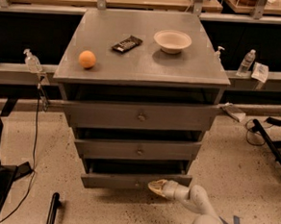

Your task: Close bottom drawer

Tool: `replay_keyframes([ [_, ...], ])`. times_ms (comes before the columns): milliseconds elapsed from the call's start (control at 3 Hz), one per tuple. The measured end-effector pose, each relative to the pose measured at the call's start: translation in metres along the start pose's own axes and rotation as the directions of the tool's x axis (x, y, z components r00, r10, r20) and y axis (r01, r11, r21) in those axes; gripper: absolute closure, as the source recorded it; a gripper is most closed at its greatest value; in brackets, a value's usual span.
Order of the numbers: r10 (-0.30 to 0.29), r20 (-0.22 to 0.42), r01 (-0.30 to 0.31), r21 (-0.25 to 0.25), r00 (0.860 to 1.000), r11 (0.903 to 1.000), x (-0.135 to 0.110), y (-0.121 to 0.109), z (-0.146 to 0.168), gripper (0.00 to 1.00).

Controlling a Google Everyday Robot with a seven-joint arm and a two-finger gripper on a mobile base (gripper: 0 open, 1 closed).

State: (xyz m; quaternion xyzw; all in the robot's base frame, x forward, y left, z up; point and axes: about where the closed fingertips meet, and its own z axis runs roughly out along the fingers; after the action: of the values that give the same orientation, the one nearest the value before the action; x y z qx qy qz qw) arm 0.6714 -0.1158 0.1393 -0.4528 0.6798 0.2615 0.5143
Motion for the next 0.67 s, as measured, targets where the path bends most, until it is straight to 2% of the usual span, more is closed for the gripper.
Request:
replay_keyframes([
  [333, -0.001, 0.001, 0.001, 0.003, 1.0, 1.0, -0.001, -0.002, 0.0, 1.0],
  [667, -0.001, -0.002, 0.001, 0.013, 1.0, 0.9999, -0.006, -0.016, 0.007, 1.0],
])
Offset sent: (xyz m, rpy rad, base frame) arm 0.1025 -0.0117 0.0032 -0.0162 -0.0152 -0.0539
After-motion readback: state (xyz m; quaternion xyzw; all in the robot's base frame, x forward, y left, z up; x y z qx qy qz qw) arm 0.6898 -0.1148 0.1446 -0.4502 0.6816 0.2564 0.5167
